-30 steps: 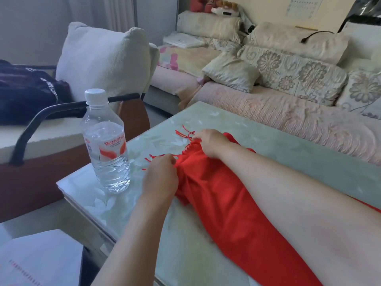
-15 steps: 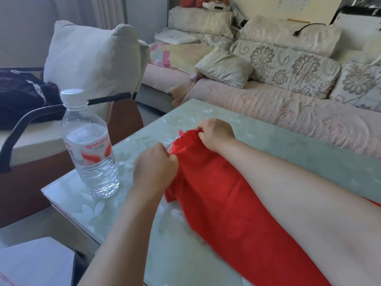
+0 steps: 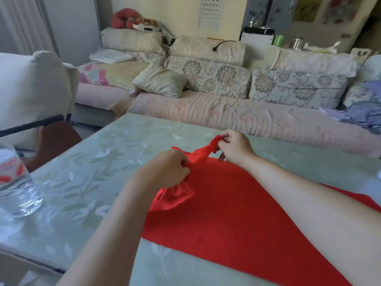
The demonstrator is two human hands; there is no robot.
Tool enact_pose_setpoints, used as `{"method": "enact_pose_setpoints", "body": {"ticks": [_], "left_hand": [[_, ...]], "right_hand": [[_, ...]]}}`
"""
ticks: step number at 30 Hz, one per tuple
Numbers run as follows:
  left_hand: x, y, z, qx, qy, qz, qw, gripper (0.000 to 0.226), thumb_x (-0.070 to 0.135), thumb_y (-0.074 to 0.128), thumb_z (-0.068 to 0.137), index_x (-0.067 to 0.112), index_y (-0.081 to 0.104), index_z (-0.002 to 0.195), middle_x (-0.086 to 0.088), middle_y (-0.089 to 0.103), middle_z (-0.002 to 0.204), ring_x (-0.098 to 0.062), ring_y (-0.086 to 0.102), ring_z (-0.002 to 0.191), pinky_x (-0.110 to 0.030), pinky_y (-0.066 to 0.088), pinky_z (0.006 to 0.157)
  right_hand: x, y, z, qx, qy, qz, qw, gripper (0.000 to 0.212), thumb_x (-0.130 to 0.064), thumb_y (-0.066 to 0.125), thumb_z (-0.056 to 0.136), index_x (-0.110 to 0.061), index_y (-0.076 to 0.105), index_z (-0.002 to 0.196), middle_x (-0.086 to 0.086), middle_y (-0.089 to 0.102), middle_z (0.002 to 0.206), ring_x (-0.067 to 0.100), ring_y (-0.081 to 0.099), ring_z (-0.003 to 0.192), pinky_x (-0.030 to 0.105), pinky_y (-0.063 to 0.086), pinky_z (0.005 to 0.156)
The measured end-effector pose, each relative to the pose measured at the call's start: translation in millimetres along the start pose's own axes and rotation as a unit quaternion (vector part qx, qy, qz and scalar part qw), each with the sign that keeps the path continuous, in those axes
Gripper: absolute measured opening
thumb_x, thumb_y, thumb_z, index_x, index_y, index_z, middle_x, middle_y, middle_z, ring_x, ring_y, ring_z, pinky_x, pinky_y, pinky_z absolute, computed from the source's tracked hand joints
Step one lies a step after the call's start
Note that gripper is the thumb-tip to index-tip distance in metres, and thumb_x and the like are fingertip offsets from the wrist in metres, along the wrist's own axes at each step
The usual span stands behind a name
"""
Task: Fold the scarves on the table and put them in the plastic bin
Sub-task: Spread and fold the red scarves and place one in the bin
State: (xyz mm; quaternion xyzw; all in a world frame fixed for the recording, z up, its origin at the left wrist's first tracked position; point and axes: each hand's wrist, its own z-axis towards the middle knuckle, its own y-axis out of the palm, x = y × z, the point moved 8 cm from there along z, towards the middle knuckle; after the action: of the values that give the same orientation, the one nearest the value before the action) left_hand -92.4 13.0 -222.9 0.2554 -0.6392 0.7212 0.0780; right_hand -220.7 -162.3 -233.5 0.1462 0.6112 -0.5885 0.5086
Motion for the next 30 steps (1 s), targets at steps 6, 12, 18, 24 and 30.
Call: {"method": "enact_pose_setpoints", "body": {"ticks": [6,12,18,24,30], "left_hand": [[127.4,45.7,1.7,-0.045,0.084,-0.006,0.995,0.015,0.019,0.057,0.082,0.02,0.071,0.088,0.003,0.065,0.081,-0.016,0.059,0.078,-0.024,0.039,0.064],[221.3,136.6,-3.5,-0.107,0.173,-0.074,0.976,0.029,0.024,0.062,0.089,0.017,0.064,0.117,0.0,0.063,0.101,-0.019,0.058,0.095,-0.02,0.035,0.073],[242.8,214.9,-8.2,-0.213,0.152,-0.214,0.941,0.047,0.026,0.065,0.09,0.024,0.05,0.134,0.007,0.06,0.124,-0.005,0.061,0.079,-0.015,0.048,0.076],[216.7,172.6,-2.7,-0.06,0.236,-0.088,0.966,0.016,0.012,0.064,0.082,0.025,0.063,0.09,0.014,0.06,0.085,0.01,0.051,0.071,-0.008,0.036,0.067],[166.2,170.1,-31.7,-0.143,0.212,0.062,0.965,0.026,0.039,0.077,0.072,0.028,0.063,0.092,0.013,0.062,0.089,0.004,0.052,0.07,-0.013,0.038,0.063]], "right_hand": [[70.0,-109.3,-41.6,0.073,0.092,0.101,0.988,0.008,-0.011,0.057,0.093,-0.012,0.063,0.1,0.009,0.074,0.089,0.028,0.074,0.061,0.034,0.054,0.051],[126.0,-191.9,-67.3,0.155,0.129,0.057,0.978,0.01,-0.014,0.062,0.09,-0.019,0.068,0.085,0.003,0.074,0.082,0.022,0.071,0.068,0.039,0.061,0.066],[203.6,-212.9,-104.8,0.061,0.236,-0.129,0.961,0.047,-0.016,0.054,0.093,-0.017,0.051,0.14,0.002,0.062,0.135,0.024,0.055,0.126,0.029,0.042,0.101],[188.3,-207.1,-134.8,-0.023,0.171,-0.196,0.965,0.051,-0.015,0.055,0.089,-0.024,0.048,0.139,0.004,0.05,0.142,0.021,0.05,0.129,0.03,0.039,0.104],[130.0,-177.7,-171.3,-0.126,0.019,-0.21,0.969,0.034,-0.008,0.057,0.076,-0.04,0.067,0.082,-0.016,0.069,0.09,-0.005,0.058,0.079,0.017,0.042,0.074]]}}
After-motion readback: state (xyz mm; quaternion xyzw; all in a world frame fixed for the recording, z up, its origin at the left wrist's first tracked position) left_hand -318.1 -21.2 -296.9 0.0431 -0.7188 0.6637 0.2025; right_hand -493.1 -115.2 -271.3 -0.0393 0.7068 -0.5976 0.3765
